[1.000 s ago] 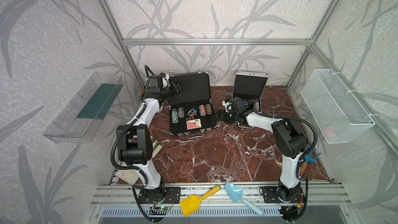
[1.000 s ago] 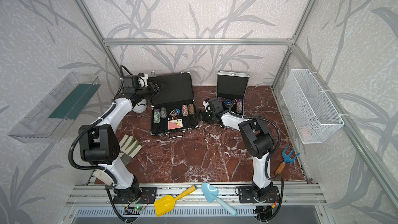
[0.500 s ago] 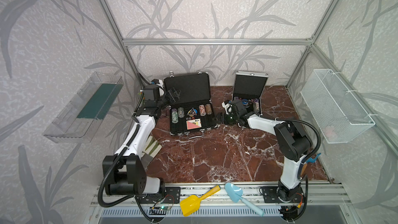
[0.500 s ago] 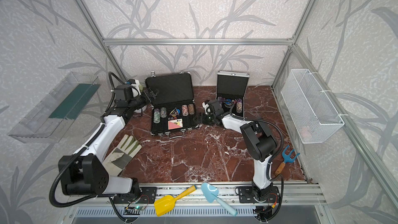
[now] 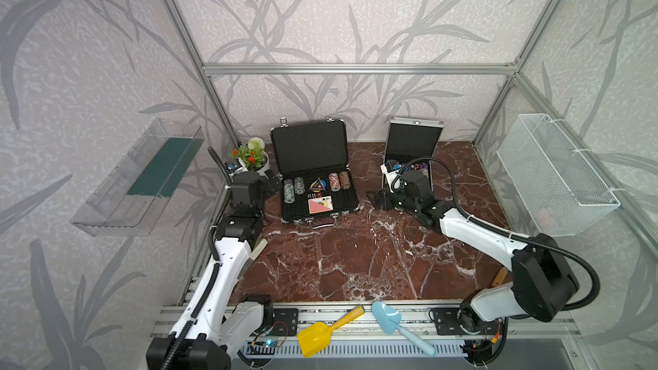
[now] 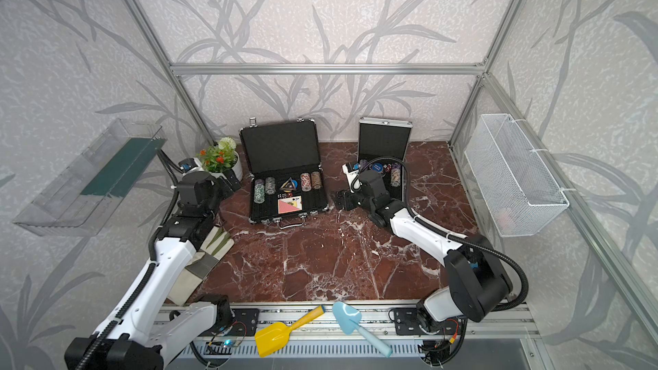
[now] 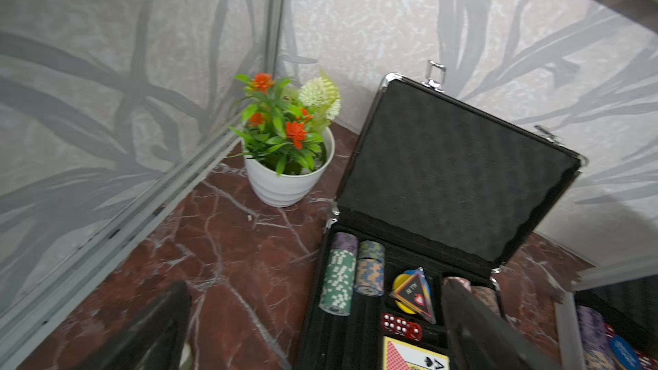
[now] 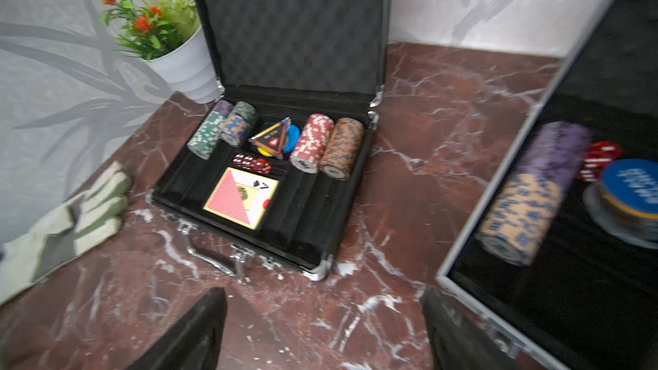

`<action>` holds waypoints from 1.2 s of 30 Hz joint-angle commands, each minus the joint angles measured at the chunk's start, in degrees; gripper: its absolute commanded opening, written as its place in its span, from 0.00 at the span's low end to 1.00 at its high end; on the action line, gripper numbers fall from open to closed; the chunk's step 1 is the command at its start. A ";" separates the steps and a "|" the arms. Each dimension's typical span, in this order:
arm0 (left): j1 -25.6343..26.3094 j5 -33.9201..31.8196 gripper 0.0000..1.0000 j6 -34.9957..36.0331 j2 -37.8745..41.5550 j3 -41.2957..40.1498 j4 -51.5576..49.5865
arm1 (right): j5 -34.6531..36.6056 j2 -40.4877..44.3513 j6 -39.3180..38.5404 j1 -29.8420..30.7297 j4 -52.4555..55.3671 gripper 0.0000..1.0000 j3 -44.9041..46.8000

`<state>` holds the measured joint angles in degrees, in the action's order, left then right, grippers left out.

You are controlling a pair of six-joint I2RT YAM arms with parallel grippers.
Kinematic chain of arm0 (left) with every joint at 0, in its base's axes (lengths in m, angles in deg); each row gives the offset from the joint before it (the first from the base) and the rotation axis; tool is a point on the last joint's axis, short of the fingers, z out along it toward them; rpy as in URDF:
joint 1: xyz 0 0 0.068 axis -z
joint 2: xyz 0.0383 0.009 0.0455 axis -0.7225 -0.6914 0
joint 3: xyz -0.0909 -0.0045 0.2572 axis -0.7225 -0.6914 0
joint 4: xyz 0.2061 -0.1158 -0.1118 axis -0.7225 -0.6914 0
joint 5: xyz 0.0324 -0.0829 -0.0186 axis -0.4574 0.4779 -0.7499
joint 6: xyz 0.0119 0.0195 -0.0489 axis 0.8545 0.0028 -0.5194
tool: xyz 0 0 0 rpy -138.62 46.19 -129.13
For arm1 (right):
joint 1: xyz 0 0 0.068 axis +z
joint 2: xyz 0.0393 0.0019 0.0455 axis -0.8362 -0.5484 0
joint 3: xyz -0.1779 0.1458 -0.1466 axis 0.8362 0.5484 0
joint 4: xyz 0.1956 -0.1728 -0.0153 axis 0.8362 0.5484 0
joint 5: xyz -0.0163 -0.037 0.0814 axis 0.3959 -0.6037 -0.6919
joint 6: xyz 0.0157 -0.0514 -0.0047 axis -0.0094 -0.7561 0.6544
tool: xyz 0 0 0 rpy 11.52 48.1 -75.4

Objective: Open the poker set cases
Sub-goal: Reset both arms

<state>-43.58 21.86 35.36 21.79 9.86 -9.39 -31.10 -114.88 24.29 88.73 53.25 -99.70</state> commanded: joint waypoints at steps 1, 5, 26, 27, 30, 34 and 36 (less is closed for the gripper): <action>0.19 -9.78 1.00 0.61 1.75 -2.97 -1.70 | 11.24 5.15 -9.17 -0.31 -6.45 0.93 6.31; 0.16 -15.60 0.99 0.18 2.41 -7.16 -1.03 | 22.48 9.60 -14.76 -1.30 -12.48 0.99 14.39; 0.06 -15.30 0.99 17.11 -5.15 -26.07 34.03 | 24.83 2.02 -19.77 -16.12 -46.85 0.99 33.61; -0.02 -14.68 0.99 17.95 -6.24 -26.42 36.02 | 23.72 0.33 -20.02 -16.78 -48.46 0.99 33.13; -0.39 -13.27 1.00 20.31 -9.30 -28.17 43.13 | 22.38 -4.12 -20.50 -17.87 -51.40 0.99 31.92; -0.91 -10.47 1.00 21.16 -11.98 -29.72 47.41 | 19.28 -7.33 -19.46 -19.45 -55.44 0.99 32.81; -1.34 -8.79 1.00 21.29 -13.33 -31.24 51.51 | 16.90 -7.84 -17.77 -21.21 -55.29 0.99 32.84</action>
<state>-44.28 10.25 54.59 9.57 -19.61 34.24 -11.02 -122.25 4.84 69.17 3.66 -66.63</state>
